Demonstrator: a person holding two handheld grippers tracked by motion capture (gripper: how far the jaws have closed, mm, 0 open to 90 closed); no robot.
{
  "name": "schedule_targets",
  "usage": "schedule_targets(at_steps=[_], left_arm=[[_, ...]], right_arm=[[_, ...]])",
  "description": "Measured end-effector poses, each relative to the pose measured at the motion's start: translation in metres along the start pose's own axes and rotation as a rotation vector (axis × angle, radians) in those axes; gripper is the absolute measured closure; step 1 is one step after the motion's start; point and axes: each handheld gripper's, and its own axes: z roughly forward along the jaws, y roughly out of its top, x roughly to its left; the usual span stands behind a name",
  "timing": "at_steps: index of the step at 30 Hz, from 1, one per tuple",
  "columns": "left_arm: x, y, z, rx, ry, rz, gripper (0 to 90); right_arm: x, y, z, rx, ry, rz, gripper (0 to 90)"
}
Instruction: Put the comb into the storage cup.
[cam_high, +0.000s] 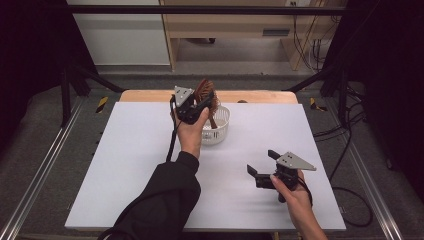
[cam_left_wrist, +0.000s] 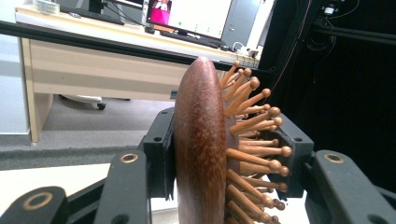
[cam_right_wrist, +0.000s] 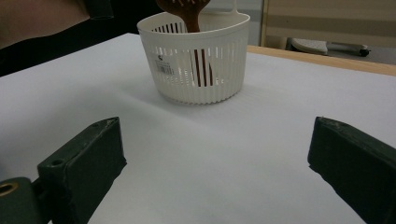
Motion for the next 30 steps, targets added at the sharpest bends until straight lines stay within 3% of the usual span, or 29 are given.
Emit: schedule_targets(at_steps=[30], left_arm=[[0.0098,-0.0025,-0.0034,0.015,0.002,-0.020,49.0]], right_arm=[[-0.0003,-0.0001,-0.0003,0.001,-0.002,0.006,3.9]])
